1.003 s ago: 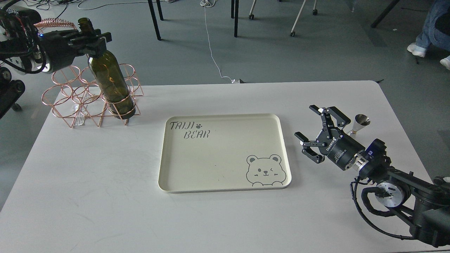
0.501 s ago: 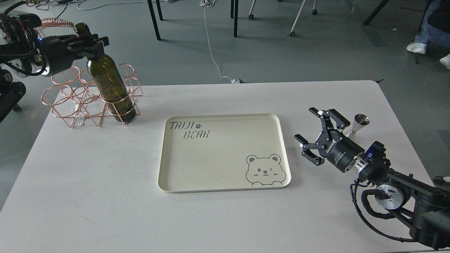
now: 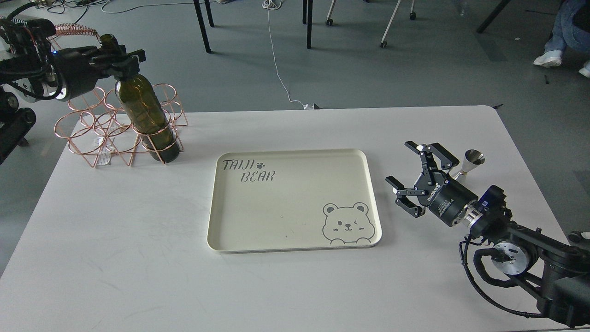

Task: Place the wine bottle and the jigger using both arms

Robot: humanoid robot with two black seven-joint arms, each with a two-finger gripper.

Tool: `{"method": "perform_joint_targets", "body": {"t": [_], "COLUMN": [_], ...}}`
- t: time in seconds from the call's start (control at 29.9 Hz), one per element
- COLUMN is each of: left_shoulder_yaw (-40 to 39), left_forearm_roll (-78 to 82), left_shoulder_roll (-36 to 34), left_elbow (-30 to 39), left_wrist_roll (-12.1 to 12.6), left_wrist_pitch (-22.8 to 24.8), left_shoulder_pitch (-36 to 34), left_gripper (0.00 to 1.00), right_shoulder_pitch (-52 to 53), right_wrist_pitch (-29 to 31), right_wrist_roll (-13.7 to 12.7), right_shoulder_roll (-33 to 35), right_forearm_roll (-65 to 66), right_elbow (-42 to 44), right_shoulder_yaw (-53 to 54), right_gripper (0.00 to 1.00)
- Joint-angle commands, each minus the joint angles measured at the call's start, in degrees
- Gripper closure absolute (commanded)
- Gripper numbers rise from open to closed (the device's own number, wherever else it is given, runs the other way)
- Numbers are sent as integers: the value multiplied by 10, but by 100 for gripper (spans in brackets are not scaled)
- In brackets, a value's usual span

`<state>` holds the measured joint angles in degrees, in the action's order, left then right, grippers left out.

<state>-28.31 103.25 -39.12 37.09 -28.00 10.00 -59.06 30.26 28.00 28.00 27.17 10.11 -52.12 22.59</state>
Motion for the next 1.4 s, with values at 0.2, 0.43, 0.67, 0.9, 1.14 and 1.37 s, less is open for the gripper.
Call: {"method": "perform_joint_targets", "body": {"t": [0.2,0.43,0.67,0.9,1.14,1.37], "left_shoulder_yaw": [-1,-2,-3,-3,-6,-3], "left_forearm_roll": [-1,0,-1,-14,-106,-420], "left_shoulder_roll": [-2,-6,-8,-25,-46,-55], "left_elbow": [0,7,10,32,118,257], "left_wrist_roll": [0,0,0,0,0,0], "left_wrist_pitch": [0,-8,-9,-7,-6,-8], "left_shoulder_pitch": [-3,-8,-46,-103,-124,-102], "left_gripper": [13,7,6,5,4,2], "right_shoulder_pitch": [1,0,1,1,1,5], "right_wrist_pitch": [0,0,0,0,0,0], "right_wrist_roll": [0,0,0,0,0,0], "right_shoulder_roll": [0,0,-4,-4,-9,-19], "right_forearm_roll": [0,0,0,0,0,-1], "right_elbow": [0,0,0,1,1,0], "right_shoulder_yaw": [0,0,0,1,7,19], "right_gripper": [2,2,2,2,2,2]}}
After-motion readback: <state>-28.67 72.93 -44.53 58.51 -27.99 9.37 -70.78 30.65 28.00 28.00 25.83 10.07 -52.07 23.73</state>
